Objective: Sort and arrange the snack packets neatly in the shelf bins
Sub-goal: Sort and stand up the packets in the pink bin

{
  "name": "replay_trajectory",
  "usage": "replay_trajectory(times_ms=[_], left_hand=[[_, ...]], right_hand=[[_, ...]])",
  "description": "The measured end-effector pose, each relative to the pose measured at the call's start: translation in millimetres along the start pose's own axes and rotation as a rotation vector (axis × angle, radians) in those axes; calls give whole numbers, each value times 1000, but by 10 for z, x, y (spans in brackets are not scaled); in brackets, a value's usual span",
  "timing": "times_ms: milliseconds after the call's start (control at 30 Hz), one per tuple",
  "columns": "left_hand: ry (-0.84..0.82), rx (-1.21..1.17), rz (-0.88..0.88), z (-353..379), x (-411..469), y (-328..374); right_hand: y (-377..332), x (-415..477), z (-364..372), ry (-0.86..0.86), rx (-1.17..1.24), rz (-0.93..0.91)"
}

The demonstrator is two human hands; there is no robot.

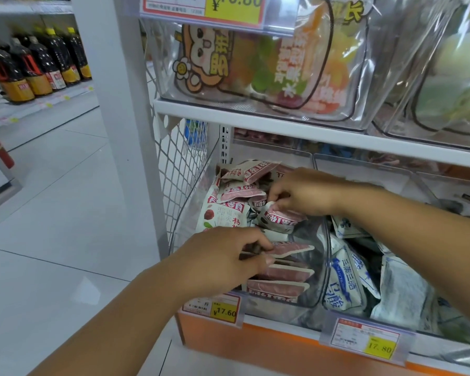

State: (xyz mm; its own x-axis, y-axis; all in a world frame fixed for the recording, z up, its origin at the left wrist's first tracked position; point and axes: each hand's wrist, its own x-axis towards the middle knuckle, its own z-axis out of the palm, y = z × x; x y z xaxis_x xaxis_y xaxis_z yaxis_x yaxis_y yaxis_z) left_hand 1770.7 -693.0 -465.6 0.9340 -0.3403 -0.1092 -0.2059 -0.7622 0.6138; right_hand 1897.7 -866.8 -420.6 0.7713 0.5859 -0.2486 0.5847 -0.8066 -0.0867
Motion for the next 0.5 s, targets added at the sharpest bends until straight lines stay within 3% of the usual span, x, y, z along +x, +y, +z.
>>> replay_trajectory(times_ms=[100, 333, 500], left_hand=[[37, -110, 0, -29, 78, 18], [331, -253, -47, -16, 320, 9], [329, -219, -82, -41, 329, -35]], right_hand=[[8, -47, -52, -8, 59, -10], [42, -158, -181, 26, 193, -46], [45, -267, -175, 48, 298, -72]])
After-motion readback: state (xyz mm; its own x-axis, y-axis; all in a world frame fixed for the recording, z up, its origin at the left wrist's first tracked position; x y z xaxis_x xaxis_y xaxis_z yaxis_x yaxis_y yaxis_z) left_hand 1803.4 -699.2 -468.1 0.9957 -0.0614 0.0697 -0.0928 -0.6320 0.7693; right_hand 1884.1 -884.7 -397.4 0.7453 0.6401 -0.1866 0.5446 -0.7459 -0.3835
